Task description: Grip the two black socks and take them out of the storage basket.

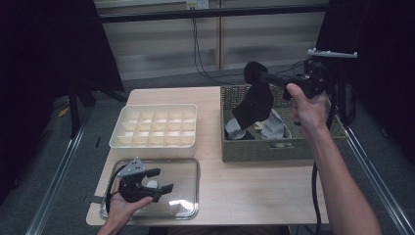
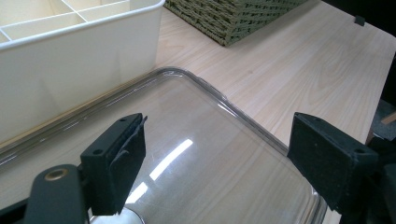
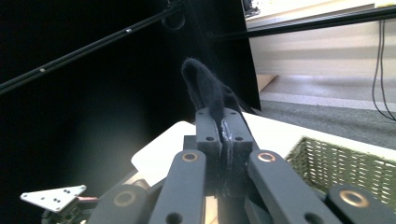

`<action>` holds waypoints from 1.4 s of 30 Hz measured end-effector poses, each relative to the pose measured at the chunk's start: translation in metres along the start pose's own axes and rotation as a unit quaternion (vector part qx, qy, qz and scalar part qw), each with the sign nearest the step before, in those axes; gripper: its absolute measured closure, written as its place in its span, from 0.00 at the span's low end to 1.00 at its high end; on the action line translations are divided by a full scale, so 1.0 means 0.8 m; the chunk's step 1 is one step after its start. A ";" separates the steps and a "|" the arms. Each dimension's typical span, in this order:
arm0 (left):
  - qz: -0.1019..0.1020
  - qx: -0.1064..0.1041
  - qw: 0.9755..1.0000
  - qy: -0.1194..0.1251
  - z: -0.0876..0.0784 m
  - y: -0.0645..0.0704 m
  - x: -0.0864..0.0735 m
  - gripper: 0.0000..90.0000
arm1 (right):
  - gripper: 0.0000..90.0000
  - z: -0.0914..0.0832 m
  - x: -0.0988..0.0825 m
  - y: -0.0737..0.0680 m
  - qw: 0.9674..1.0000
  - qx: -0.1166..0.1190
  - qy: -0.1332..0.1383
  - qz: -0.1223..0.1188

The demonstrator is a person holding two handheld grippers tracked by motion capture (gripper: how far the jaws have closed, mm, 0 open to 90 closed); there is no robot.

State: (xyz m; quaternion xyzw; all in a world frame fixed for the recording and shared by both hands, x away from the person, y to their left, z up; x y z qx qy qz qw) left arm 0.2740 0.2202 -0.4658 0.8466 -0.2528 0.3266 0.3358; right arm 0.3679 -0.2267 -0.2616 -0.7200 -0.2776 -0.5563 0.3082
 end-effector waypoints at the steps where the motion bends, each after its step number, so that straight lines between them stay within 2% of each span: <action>1: 0.000 0.000 1.000 0.000 0.000 0.000 0.000 0.21 | 0.97 -0.001 0.000 -0.002 1.000 0.001 0.001 0.000; 8: 0.002 0.001 1.000 0.002 0.000 0.001 0.000 0.22 | 0.97 -0.007 0.003 -0.022 1.000 0.017 0.011 -0.007; 19: 0.013 0.001 1.000 -0.006 0.009 0.007 0.001 0.24 | 0.97 -0.016 -0.001 -0.048 0.999 0.032 -0.003 -0.019; 26: 0.020 0.002 1.000 -0.007 0.012 0.012 0.002 0.25 | 0.97 -0.031 -0.007 -0.074 0.999 0.043 -0.003 -0.026; 29: 0.022 0.003 1.000 -0.004 0.011 0.015 0.002 0.26 | 0.97 -0.033 -0.015 -0.082 0.998 0.050 -0.005 -0.024; 31: 0.029 0.000 1.000 0.000 0.009 0.018 0.004 0.30 | 0.97 -0.034 -0.025 -0.086 0.998 0.056 0.001 -0.015; 34: 0.037 0.000 0.999 0.008 0.006 0.025 0.005 0.32 | 0.97 -0.029 -0.041 -0.093 0.998 0.060 -0.008 -0.004; 42: 0.057 -0.001 0.998 0.013 0.007 0.040 0.009 0.38 | 0.97 -0.024 -0.080 -0.117 0.997 0.068 -0.026 0.002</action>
Point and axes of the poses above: each handheld gripper's, and its own axes: z roughly forward along the jaws, x roughly out of its top, y roughly to its right, the point moved 2 cm from there along z, roughly forward along the jaws, and after that the axes turned 15 degrees about -z, right-handed, at the moved point
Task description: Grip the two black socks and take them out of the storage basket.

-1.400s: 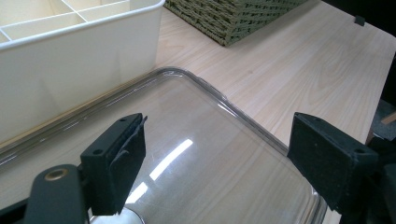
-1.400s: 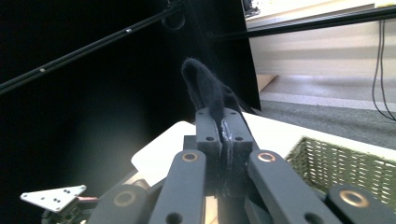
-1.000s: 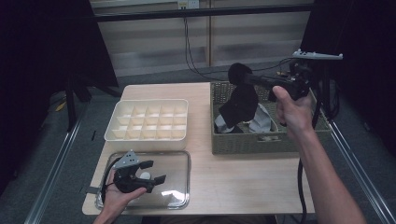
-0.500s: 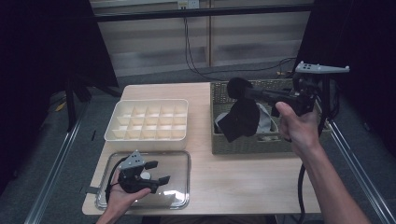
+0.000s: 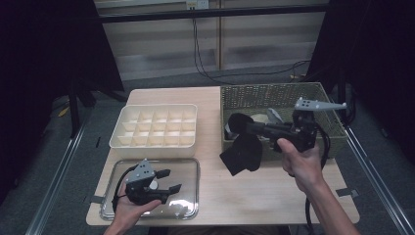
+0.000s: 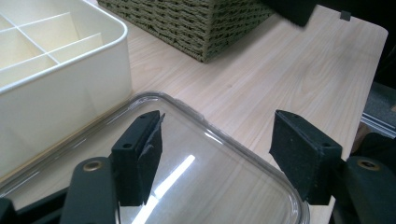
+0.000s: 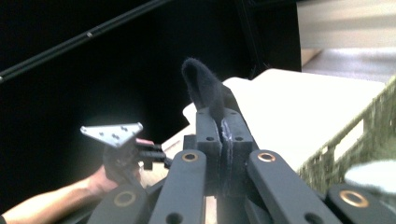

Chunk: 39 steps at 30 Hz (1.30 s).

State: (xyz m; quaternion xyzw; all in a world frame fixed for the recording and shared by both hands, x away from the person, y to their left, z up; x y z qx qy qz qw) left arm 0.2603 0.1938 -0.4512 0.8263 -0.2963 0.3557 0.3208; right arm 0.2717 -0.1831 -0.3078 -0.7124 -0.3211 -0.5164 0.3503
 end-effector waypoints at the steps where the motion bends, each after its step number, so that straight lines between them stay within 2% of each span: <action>1: 0.004 0.000 1.000 -0.001 0.001 0.001 0.001 0.39 | 0.97 0.002 -0.007 -0.001 1.000 0.001 -0.006 0.004; 10: 0.017 -0.014 1.000 -0.010 0.031 0.011 0.022 0.48 | 0.97 0.022 -0.067 0.007 0.999 0.000 -0.040 0.035; 14: 0.023 -0.021 0.999 -0.015 0.046 0.018 0.030 0.51 | 0.97 0.024 -0.092 0.014 0.998 -0.007 -0.049 0.048; 17: 0.013 -0.039 0.999 -0.026 0.060 0.026 0.034 0.54 | 0.97 0.025 -0.108 0.019 0.996 -0.014 -0.060 0.057; 19: 0.020 -0.040 0.999 -0.032 0.068 0.032 0.036 0.55 | 0.97 0.024 -0.115 0.022 0.996 -0.021 -0.062 0.060; 24: 0.028 -0.059 0.997 -0.043 0.089 0.043 0.043 0.56 | 0.97 0.027 -0.142 0.032 0.993 -0.028 -0.079 0.079; 27: 0.034 -0.074 0.995 -0.052 0.102 0.047 0.046 0.65 | 0.97 0.026 -0.155 0.036 0.992 -0.028 -0.085 0.091; 31: 0.040 -0.087 0.993 -0.067 0.122 0.052 0.049 0.72 | 0.97 0.022 -0.165 0.042 0.990 -0.037 -0.097 0.095; 37: 0.036 -0.096 0.991 -0.084 0.159 0.054 0.048 0.70 | 0.97 0.017 -0.182 0.050 0.987 -0.043 -0.109 0.106; 39: 0.029 -0.109 0.990 -0.087 0.168 0.055 0.046 0.70 | 0.97 0.017 -0.190 0.053 0.986 -0.045 -0.116 0.110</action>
Point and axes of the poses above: each handheld gripper's, and its own axes: z roughly forward along the jaws, x roughly out of its top, y roughly to its right, the point moved 2 cm from there along z, roughly forward along the jaws, and after that the axes turned 15 degrees about -z, right-handed, at the moved point
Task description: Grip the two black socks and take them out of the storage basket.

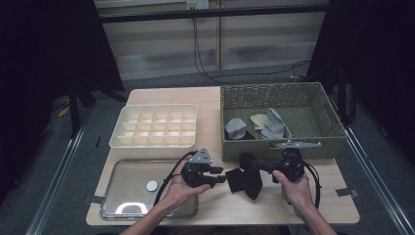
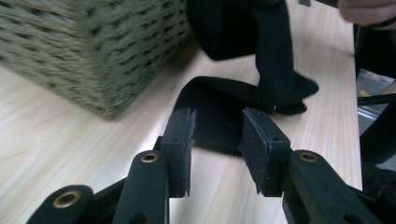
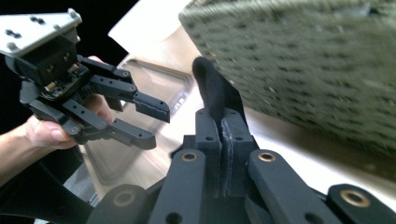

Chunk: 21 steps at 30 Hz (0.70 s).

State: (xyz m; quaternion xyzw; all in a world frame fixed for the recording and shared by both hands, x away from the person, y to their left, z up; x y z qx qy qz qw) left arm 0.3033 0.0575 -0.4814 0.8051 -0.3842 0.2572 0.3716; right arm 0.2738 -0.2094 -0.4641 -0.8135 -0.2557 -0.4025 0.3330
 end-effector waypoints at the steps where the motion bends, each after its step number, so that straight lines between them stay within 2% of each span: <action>1: 0.002 -0.001 1.000 -0.003 0.004 0.000 -0.001 0.72 | 0.97 0.001 -0.003 0.002 1.000 0.000 -0.003 0.001; 2: 0.008 0.001 1.000 -0.005 0.010 0.000 -0.003 0.74 | 0.97 0.002 -0.006 0.004 1.000 0.000 -0.009 0.002; 3: 0.008 -0.007 1.000 -0.012 0.015 0.000 -0.005 0.77 | 0.97 0.004 -0.008 0.006 1.000 -0.003 -0.012 0.002; 4: 0.002 -0.011 1.000 -0.013 0.020 0.000 -0.008 0.78 | 0.97 0.005 -0.010 0.008 1.000 -0.003 -0.015 0.004; 5: 0.000 -0.012 1.000 -0.013 0.025 0.001 -0.011 0.78 | 0.97 0.005 -0.012 0.010 1.000 -0.005 -0.019 0.003; 6: 0.004 -0.010 1.000 -0.025 0.030 0.001 -0.013 0.78 | 0.97 0.006 -0.012 0.012 1.000 -0.007 -0.020 0.004; 8: 0.000 -0.017 1.000 -0.023 0.037 0.001 -0.012 0.76 | 0.97 0.006 -0.015 0.016 1.000 -0.010 -0.021 0.006; 10: 0.007 -0.017 0.999 -0.027 0.043 0.003 -0.010 0.75 | 0.97 0.007 -0.017 0.018 1.000 -0.010 -0.026 0.009; 11: 0.006 -0.022 1.000 -0.022 0.046 0.004 -0.009 0.74 | 0.97 0.008 -0.018 0.020 0.999 -0.014 -0.028 0.006; 13: 0.009 -0.023 0.999 -0.029 0.052 0.005 -0.009 0.72 | 0.97 0.008 -0.020 0.023 0.999 -0.017 -0.031 0.010; 15: 0.013 -0.016 0.999 -0.039 0.059 0.008 -0.009 0.67 | 0.97 0.007 -0.021 0.025 0.999 -0.019 -0.030 0.012; 17: 0.020 -0.021 0.999 -0.037 0.060 0.010 -0.010 0.63 | 0.96 0.008 -0.023 0.025 0.999 -0.019 -0.033 0.015; 18: 0.023 -0.023 0.998 -0.051 0.061 0.010 -0.011 0.60 | 0.97 0.008 -0.024 0.026 0.999 -0.018 -0.034 0.014; 19: 0.020 -0.023 0.998 -0.050 0.060 0.011 -0.011 0.58 | 0.97 0.009 -0.025 0.026 0.999 -0.018 -0.036 0.013; 21: 0.027 -0.020 0.998 -0.051 0.060 0.011 -0.013 0.57 | 0.96 0.009 -0.026 0.025 0.999 -0.019 -0.037 0.013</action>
Point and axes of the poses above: each handheld gripper's, and its own axes: z roughly forward along the jaws, x roughly out of its top, y roughly to its right, the point moved 2 cm from there along z, roughly forward along the jaws, and after that the axes turned 15 degrees about -z, right-handed, at the moved point
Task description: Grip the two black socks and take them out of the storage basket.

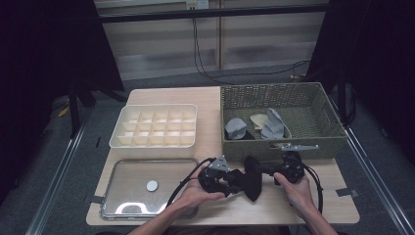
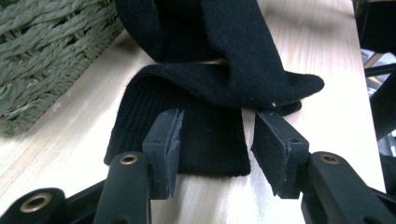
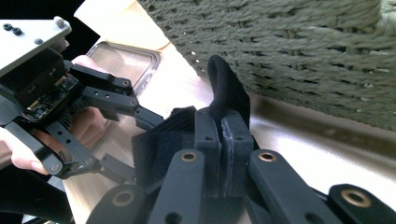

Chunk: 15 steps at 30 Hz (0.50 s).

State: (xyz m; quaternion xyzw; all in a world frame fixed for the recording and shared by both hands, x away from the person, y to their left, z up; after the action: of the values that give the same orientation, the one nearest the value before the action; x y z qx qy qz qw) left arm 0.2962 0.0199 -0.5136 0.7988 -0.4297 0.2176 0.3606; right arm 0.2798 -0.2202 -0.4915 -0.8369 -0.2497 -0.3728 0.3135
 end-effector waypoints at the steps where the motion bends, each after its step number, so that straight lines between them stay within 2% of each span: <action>1: 0.006 0.008 1.000 -0.009 -0.001 0.001 0.000 0.58 | 0.96 0.000 0.000 0.000 1.000 0.000 -0.001 0.001; 4: 0.029 0.027 0.999 -0.018 -0.003 0.005 -0.002 0.64 | 0.96 -0.001 -0.001 0.001 1.000 -0.003 -0.002 0.002; 5: 0.028 0.030 0.999 -0.015 -0.003 0.005 -0.003 0.67 | 0.96 -0.001 -0.002 0.001 1.000 -0.004 -0.001 0.004; 7: 0.026 0.033 0.999 -0.023 -0.006 0.003 -0.003 0.75 | 0.96 -0.001 -0.003 0.001 1.000 -0.004 -0.002 0.006; 8: 0.021 0.030 0.999 -0.027 -0.008 0.002 -0.004 0.83 | 0.96 -0.001 -0.003 0.001 1.000 -0.005 -0.002 0.005; 13: 0.017 0.025 0.999 -0.031 -0.013 0.002 -0.008 0.89 | 0.96 -0.005 -0.004 0.000 1.000 -0.006 0.003 0.008; 14: 0.016 0.025 0.999 -0.043 -0.019 0.003 -0.011 0.89 | 0.96 -0.008 -0.005 0.000 1.000 -0.008 0.004 0.009; 15: 0.019 0.026 0.998 -0.046 -0.023 0.004 -0.014 0.90 | 0.96 -0.011 -0.006 0.000 1.000 -0.009 0.006 0.012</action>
State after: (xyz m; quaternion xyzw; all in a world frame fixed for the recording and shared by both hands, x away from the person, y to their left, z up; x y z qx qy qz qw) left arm 0.2869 0.0384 -0.5078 0.8088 -0.4548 0.1981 0.3158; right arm 0.2727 -0.2269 -0.4908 -0.8402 -0.2344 -0.3766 0.3119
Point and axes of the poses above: each handheld gripper's, and its own axes: z roughly forward along the jaws, x roughly out of its top, y roughly to its right, the point moved 2 cm from there along z, roughly forward along the jaws, and after that the axes turned 15 degrees about -z, right-handed, at the moved point
